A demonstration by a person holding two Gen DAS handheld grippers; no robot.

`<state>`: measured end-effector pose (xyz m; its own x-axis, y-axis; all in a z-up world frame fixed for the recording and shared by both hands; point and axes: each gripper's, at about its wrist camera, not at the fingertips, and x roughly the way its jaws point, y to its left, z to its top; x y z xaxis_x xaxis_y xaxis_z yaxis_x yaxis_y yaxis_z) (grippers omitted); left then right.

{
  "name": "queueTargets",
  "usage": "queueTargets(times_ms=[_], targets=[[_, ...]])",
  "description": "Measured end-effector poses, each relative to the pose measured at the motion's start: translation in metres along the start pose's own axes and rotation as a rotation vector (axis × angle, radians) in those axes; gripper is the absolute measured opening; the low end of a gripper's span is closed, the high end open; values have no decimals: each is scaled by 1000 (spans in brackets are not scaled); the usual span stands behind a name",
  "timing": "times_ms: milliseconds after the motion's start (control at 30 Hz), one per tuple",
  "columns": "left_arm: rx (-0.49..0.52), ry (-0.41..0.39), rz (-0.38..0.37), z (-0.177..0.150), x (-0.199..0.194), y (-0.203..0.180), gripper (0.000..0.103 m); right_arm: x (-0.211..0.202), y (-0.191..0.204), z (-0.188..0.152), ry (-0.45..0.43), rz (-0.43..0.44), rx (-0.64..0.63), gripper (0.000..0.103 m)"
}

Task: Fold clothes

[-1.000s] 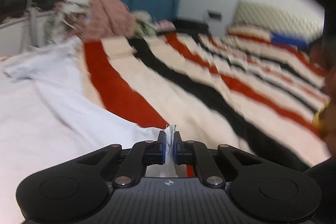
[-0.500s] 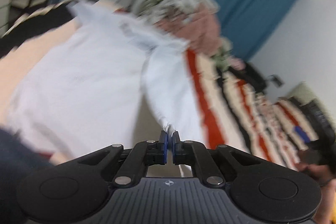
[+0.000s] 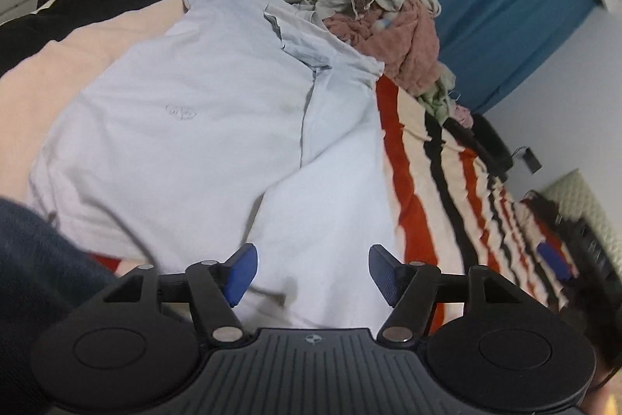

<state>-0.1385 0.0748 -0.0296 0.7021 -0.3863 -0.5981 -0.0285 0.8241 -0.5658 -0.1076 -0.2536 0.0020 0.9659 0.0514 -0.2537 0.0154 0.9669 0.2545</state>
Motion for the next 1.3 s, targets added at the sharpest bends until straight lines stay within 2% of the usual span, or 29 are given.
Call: queueTargets(times_ms=[133, 200, 267, 333, 467, 567, 667, 767, 800, 833, 867, 900, 933, 967, 1100, 1133, 1200, 1267, 1300], targets=[[52, -31, 19, 46, 10, -15, 78, 1, 8, -2, 24, 14, -16, 96], [95, -45, 44, 77, 27, -27, 79, 12, 15, 2, 46, 20, -23, 96], [105, -27, 40, 111, 57, -38, 81, 27, 22, 8, 72, 25, -29, 96], [59, -15, 51, 137, 99, -34, 81, 45, 29, 19, 93, 34, -26, 96], [-37, 6, 73, 189, 183, -24, 79, 99, 36, 31, 72, 59, -6, 96], [-115, 6, 76, 222, 240, -15, 80, 145, 31, 14, 108, 62, -5, 96], [-150, -47, 79, 235, 282, -12, 78, 172, 21, -9, 139, 70, -6, 96], [-162, -100, 90, 248, 322, -12, 76, 195, 14, -24, 195, 42, 3, 96], [-162, -118, 94, 253, 335, -13, 74, 201, 10, -28, 209, 41, 26, 96], [-161, -136, 99, 257, 347, -14, 62, 208, 6, -31, 222, 37, 47, 96], [-155, -148, 130, 262, 358, -15, 43, 214, 3, -33, 231, 28, 61, 96], [-147, -160, 163, 266, 368, -15, 30, 219, 1, -36, 237, 16, 67, 96], [-120, -165, 192, 272, 376, -17, 7, 224, -2, -38, 245, 1, 71, 96], [-77, -162, 226, 277, 383, -20, 7, 229, -4, -40, 251, -12, 78, 96], [168, -227, 358, 277, 382, -40, 7, 236, -12, -43, 255, -36, 116, 96], [230, -243, 391, 276, 382, -45, 10, 237, -12, -43, 254, -42, 119, 96], [231, -210, 366, 261, 357, -41, 20, 237, -12, -42, 252, -43, 116, 96], [227, -175, 337, 246, 331, -36, 46, 235, -11, -41, 244, -39, 103, 96], [225, -157, 323, 238, 318, -34, 50, 233, -9, -39, 236, -38, 94, 96]])
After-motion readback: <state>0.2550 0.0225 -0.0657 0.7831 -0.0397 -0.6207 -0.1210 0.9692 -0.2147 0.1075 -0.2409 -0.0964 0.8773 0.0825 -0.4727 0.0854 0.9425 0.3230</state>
